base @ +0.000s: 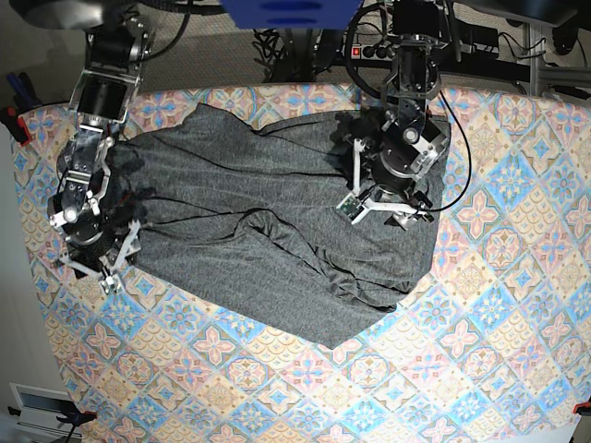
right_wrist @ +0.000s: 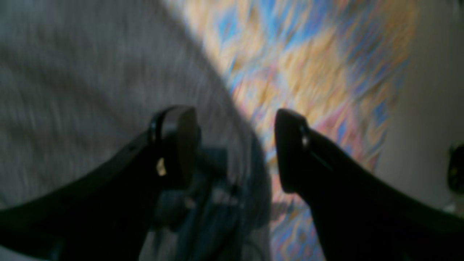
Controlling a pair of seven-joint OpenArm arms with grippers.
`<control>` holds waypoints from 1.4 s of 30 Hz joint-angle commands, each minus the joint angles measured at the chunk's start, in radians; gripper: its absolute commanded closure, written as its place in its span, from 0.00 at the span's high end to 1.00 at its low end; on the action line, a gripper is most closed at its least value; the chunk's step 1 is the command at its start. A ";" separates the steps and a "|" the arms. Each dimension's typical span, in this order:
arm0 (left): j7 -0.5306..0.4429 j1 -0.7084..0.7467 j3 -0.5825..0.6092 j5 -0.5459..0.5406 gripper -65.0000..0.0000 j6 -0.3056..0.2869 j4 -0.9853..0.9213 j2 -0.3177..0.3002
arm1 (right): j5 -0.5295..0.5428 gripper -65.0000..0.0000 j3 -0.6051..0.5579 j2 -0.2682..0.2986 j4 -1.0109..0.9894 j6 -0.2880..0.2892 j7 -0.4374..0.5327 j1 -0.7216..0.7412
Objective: Layout the t-shirt on the table in an organized manner, then fold the t-shirt properly
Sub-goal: 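Move the right gripper to the shirt corner and regrasp it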
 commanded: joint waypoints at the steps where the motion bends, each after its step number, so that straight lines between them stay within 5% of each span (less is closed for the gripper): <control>1: -0.013 0.001 0.001 0.000 0.73 0.007 0.019 0.003 | 0.002 0.51 0.007 0.013 0.009 -0.003 0.006 0.004; 23: -0.024 0.169 0.026 0.000 0.73 0.007 0.107 -0.187 | 0.005 0.51 0.564 0.005 0.015 -0.003 -0.005 -0.113; 28: -0.024 0.166 0.009 0.020 0.73 0.007 0.107 -0.189 | 0.008 0.51 0.614 -0.056 0.044 0.003 -0.005 -0.156; 31: -0.090 0.168 0.013 0.165 0.73 0.007 0.108 -0.156 | 0.010 0.51 0.618 -0.110 0.085 0.063 -0.005 -0.159; 37: -0.425 0.248 0.001 0.507 0.73 0.007 0.108 0.017 | 0.010 0.51 0.726 -0.180 0.135 0.080 -0.005 -0.154; 42: -0.556 0.283 -0.100 0.515 0.73 0.007 0.108 0.104 | 0.008 0.51 0.784 -0.234 0.139 0.080 -0.005 -0.154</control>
